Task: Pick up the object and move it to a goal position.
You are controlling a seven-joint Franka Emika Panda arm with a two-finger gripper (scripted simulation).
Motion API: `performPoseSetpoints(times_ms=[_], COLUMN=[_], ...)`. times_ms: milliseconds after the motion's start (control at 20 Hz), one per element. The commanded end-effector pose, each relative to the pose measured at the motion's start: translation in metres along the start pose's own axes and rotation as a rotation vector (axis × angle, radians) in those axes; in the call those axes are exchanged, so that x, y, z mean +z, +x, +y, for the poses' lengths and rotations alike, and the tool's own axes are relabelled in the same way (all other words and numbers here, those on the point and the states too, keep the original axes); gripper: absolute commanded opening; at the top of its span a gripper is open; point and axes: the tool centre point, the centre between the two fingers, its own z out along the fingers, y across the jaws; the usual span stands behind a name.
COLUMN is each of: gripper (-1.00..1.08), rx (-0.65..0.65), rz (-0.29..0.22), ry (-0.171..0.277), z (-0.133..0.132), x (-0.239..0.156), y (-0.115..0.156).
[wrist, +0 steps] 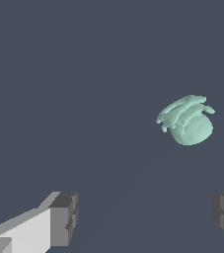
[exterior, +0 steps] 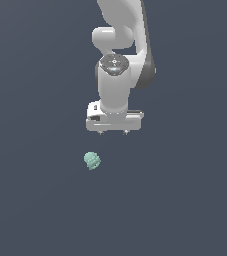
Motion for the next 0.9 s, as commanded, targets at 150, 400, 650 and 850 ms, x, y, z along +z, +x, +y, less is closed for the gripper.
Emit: performPoseSetpoints(times_ms=[150, 400, 650, 850], gripper=[1.00, 1.00, 1.00, 1.00], rx=[-0.003, -0.011, -0.015, -0.036], rz=[0.001, 0.003, 0.003, 0.004], ry=[0.003, 0.015, 0.014, 0.014], z=[-0.006, -0.028, -0.027, -0.023], x=[-0.002, -0.009, -0.008, -0.006], y=[-0.001, -0.004, -0.003, 0.000])
